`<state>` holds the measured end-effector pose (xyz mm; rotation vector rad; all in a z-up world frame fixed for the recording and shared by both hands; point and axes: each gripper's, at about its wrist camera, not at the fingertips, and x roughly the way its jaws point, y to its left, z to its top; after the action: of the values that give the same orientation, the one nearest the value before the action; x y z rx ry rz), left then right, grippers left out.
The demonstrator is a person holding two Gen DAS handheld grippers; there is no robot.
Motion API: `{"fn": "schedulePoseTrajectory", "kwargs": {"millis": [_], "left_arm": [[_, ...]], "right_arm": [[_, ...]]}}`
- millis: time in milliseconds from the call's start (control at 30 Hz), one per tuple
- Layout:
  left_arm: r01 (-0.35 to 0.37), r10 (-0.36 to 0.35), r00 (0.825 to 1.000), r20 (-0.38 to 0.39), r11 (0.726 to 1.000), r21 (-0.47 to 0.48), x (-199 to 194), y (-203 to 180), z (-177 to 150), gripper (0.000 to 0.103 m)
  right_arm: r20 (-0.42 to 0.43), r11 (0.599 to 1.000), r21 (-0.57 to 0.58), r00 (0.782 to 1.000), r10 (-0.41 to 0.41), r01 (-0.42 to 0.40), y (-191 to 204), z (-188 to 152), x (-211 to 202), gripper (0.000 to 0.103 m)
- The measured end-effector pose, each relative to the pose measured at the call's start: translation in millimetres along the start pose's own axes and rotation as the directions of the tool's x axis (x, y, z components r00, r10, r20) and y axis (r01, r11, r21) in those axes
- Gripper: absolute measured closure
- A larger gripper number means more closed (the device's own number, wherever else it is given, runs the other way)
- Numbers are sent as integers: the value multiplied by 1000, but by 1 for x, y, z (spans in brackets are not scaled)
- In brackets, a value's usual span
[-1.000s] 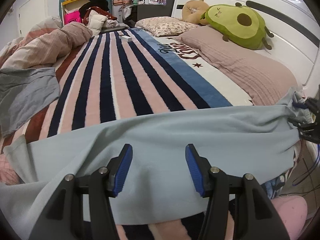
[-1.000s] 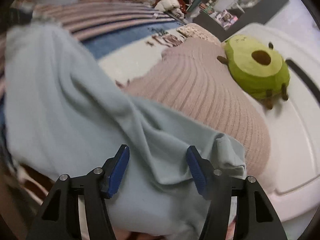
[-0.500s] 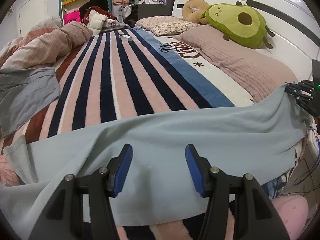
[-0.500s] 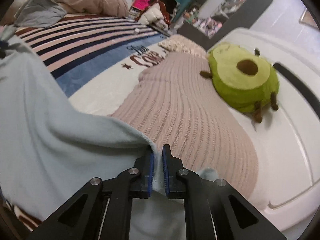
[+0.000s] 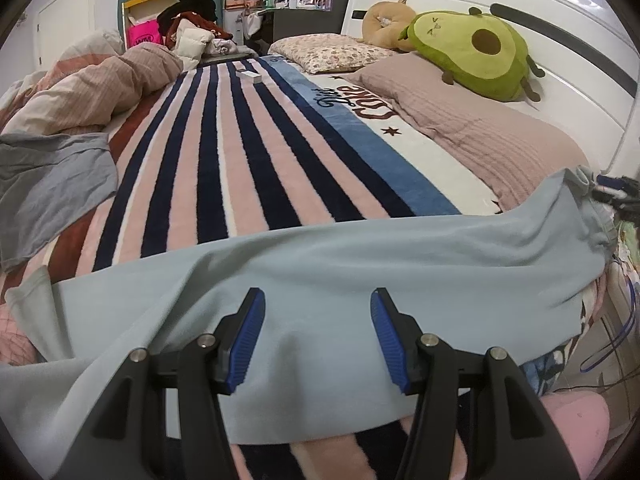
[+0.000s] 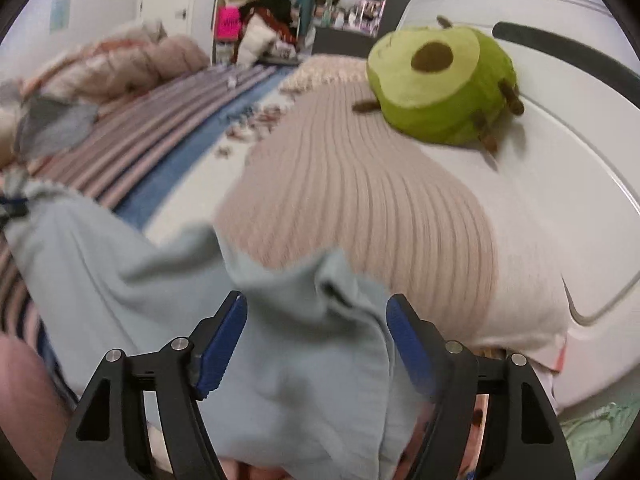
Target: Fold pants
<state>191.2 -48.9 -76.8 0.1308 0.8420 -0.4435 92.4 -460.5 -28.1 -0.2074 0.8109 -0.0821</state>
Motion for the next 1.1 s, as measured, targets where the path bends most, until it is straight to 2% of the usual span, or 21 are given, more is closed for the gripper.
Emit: {"fn": "schedulePoseTrajectory", "kwargs": {"millis": [67,133,167,200,300,400,567,633,700,800,900,1000,1100], "left_arm": [[-9,9,1000,2,1000,1,-3,0,-1,52],[-21,21,1000,3,1000,-11,-8,4,-4,52],[-27,27,1000,4,999,-18,-10,7,-5,52],[-35,35,999,4,999,-30,-12,10,-7,52],[-57,57,998,4,996,-69,-17,22,-13,52],[-69,70,997,7,992,-101,-22,31,-18,52],[-81,83,997,5,986,-149,-26,45,-25,52],[-113,115,993,-1,982,-149,-27,49,-27,52],[-141,142,990,-5,977,-162,-35,55,-31,52],[-168,172,985,0,963,-213,-55,72,-40,44],[-233,235,972,-14,948,-219,-75,86,-48,44],[-297,294,955,-46,936,-191,-84,96,-58,44],[-365,354,930,-100,921,-135,-81,104,-69,44]], "right_arm": [[-12,998,-24,999,-53,52,1,-8,12,30],[-33,999,2,998,-53,53,-2,-17,20,33],[-43,999,40,998,-36,37,-7,-21,24,55],[-42,996,72,998,-44,47,-12,-24,25,89],[32,984,140,993,-112,107,-27,-27,11,97],[52,973,188,988,-149,137,-43,-33,-2,97],[26,962,230,987,-157,146,-54,-41,-2,96],[1,957,243,987,-161,156,-56,-40,9,87],[7,952,252,983,-182,174,-52,-39,10,66],[66,949,264,979,-195,171,-44,-38,-10,48],[124,958,252,977,-175,140,-31,-34,-30,35],[161,968,250,984,-71,29,-15,-29,-40,35],[171,975,218,985,-4,-34,6,-23,-38,35]]}}
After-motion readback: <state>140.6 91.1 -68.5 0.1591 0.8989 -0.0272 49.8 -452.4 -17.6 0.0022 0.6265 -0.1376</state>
